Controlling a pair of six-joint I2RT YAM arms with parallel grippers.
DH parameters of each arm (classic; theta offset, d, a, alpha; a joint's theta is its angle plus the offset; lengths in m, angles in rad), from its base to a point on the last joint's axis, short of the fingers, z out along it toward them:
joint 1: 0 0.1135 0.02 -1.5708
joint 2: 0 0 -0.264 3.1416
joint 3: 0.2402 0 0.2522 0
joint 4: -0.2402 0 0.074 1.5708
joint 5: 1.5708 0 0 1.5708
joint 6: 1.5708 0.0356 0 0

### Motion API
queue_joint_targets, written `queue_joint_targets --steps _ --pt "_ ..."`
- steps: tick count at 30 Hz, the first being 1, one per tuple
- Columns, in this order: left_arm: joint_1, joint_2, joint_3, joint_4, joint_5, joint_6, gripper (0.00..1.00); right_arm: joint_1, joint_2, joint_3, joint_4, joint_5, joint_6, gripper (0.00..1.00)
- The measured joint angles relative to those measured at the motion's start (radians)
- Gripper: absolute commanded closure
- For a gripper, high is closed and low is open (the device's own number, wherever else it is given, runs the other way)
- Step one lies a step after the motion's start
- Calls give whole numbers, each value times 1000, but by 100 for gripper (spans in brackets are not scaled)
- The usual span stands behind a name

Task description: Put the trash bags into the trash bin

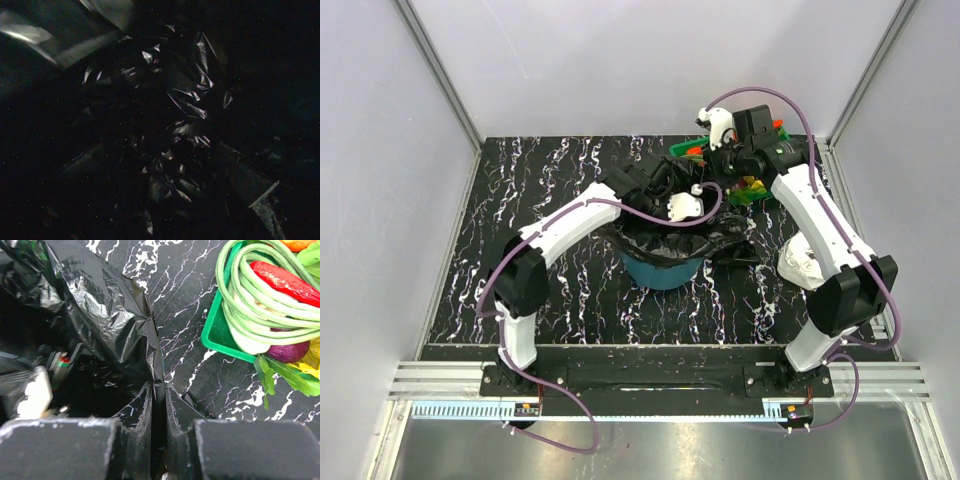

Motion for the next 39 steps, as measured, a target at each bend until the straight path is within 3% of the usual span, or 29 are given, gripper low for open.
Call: queue_joint_targets --steps 11,39 --pt "6 -84 48 3 44 -18 1 2 69 80 -24 69 44 100" --pt "27 -249 139 9 220 -126 1 8 84 106 -24 122 48 100"
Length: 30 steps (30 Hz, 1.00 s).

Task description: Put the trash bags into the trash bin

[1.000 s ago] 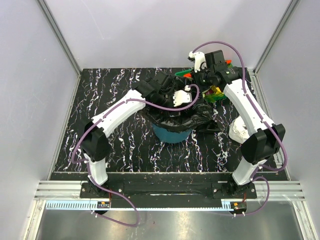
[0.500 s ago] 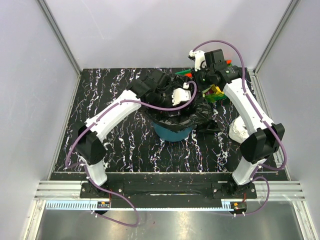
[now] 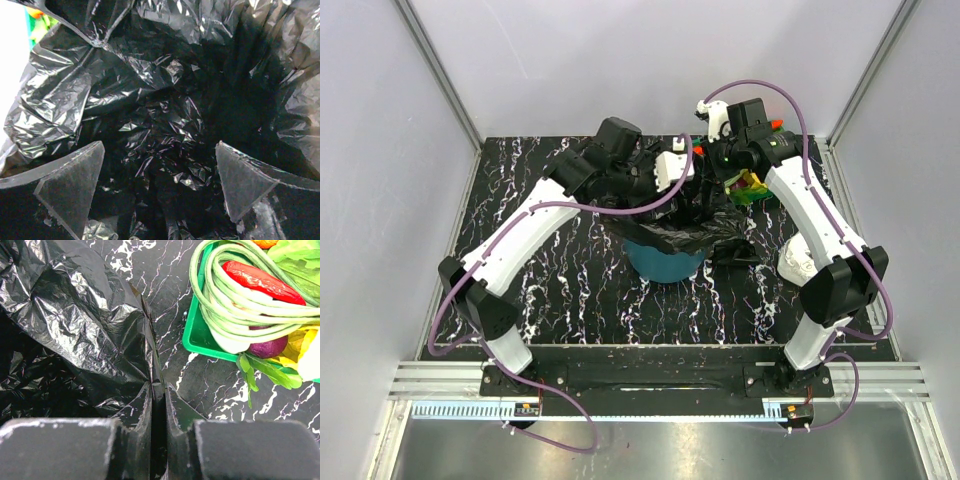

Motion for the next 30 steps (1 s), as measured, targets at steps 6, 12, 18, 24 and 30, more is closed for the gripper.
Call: queue_joint_targets --steps 6,12,18,24,30 --pt "1 0 -56 18 5 -4 1 0 0 0 1 2 -1 100" --pt "-2 -2 -94 7 42 13 1 0 0 0 5 3 -2 100" --pt "-25 -36 -140 42 41 40 1 7 0 0 21 1 -2 99" --pt "-46 -59 -165 88 -42 36 1 11 0 0 26 5 -5 98" --pt "-48 -50 -152 114 -170 11 1 11 0 0 27 32 -6 93"
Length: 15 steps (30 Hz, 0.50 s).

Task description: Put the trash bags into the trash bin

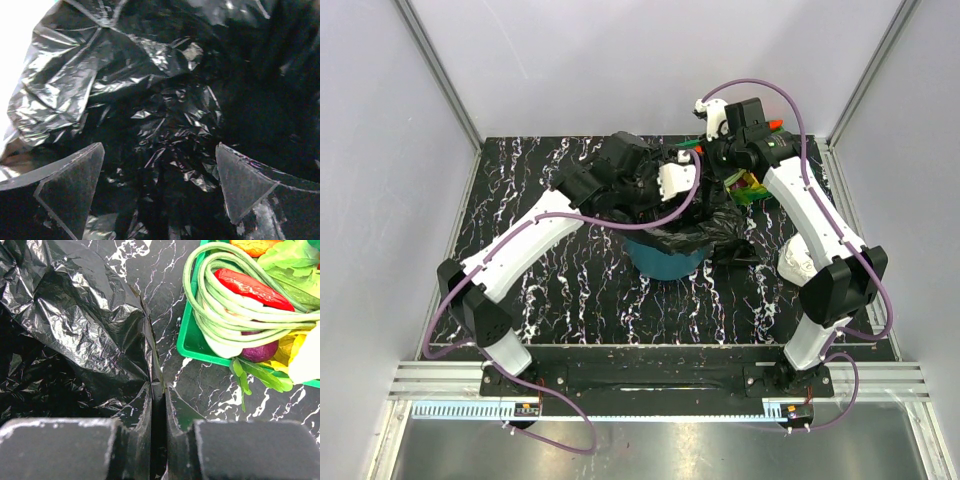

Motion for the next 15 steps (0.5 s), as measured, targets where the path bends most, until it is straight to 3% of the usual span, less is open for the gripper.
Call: queue_joint_targets --steps 5,10,12,15 --pt "-2 10 27 39 -88 -21 1 -1 0 0 0 9 -2 83" --pt "-2 9 29 79 -167 -36 1 -1 0 0 6 17 -9 57" --pt "-2 9 31 92 -194 -44 1 -2 0 0 15 25 -12 37" --pt "-2 10 45 101 -232 -58 1 -4 0 2 24 27 -20 25"
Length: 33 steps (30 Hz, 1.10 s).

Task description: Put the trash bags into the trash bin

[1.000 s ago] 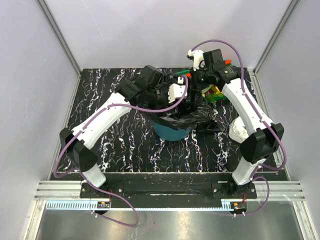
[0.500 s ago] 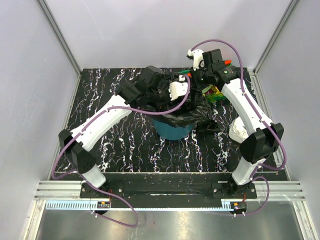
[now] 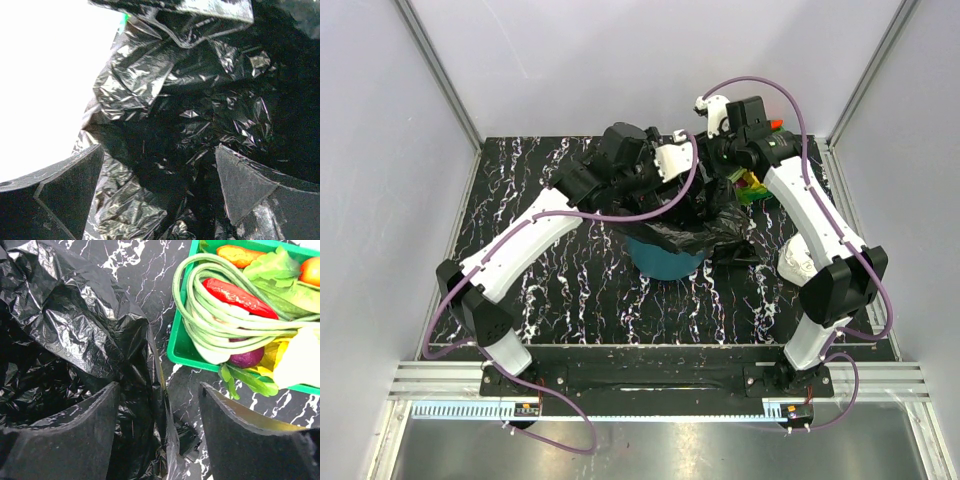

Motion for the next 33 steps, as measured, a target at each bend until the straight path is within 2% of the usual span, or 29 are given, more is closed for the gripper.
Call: queue_joint_targets --steps 5,9,15,22,26,29,33 --pt "0 0 45 15 -19 -29 1 0 0 34 0 -5 -13 13" --pt "2 0 73 18 -21 -49 1 0 -12 69 -5 -23 -14 10" --pt "69 -2 109 16 20 -140 1 0 -101 81 -46 -86 -45 12" --pt "235 -53 119 16 69 -235 1 -2 -285 79 -130 -369 -107 12" --pt "284 -94 119 16 91 -266 1 -1 -352 73 -199 -518 -165 14" --pt "316 -121 119 15 126 -285 1 13 -383 35 -244 -587 -219 16" --pt "355 -161 95 16 178 -304 1 60 -427 -106 -277 -611 -277 23"
